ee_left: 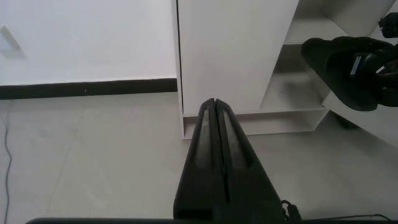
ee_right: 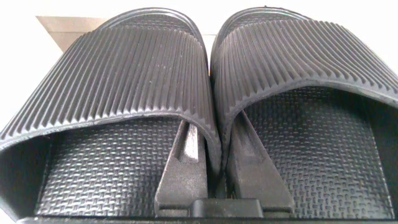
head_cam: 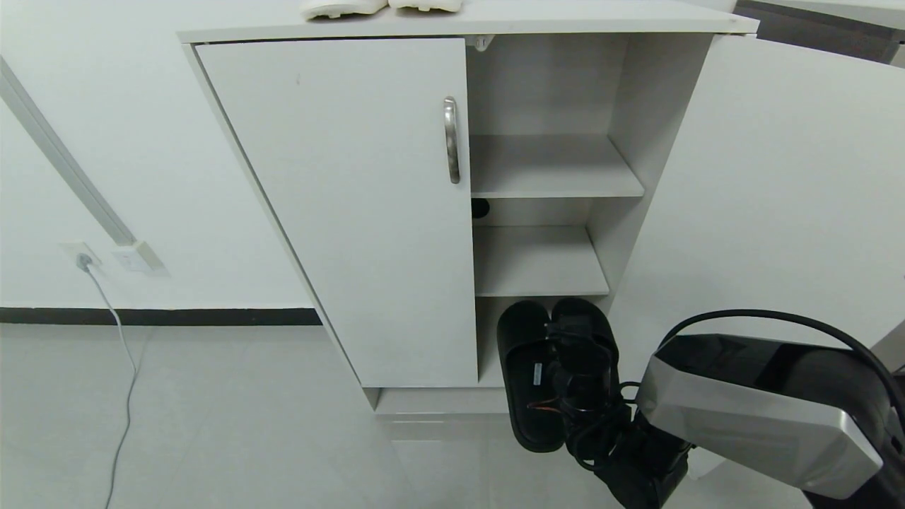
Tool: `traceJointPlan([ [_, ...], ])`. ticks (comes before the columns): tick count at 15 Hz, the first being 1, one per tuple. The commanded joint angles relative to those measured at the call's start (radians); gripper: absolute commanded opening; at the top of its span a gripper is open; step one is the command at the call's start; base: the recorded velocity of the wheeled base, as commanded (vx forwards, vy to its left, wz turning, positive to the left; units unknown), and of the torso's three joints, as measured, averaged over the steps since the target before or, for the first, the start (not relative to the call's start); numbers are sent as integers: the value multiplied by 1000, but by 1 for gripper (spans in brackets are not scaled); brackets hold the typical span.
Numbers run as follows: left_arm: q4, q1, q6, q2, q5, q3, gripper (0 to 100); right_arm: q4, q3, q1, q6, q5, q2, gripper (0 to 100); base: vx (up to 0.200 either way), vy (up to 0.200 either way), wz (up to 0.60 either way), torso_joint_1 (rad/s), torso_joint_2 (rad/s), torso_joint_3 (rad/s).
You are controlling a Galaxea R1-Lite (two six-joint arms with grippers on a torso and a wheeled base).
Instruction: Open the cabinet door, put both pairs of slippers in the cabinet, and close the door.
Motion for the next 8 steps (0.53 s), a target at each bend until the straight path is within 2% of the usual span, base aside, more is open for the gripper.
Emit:
traceJointPlan([
  [1,0,1,-1,1,0,0,0,-2,1,0,0,-1,-7,0,200,0,0,2,12,-2],
  [8,0,1,-1,1,0,0,0,-2,1,0,0,-1,-13,0,200,0,0,2,0,1],
])
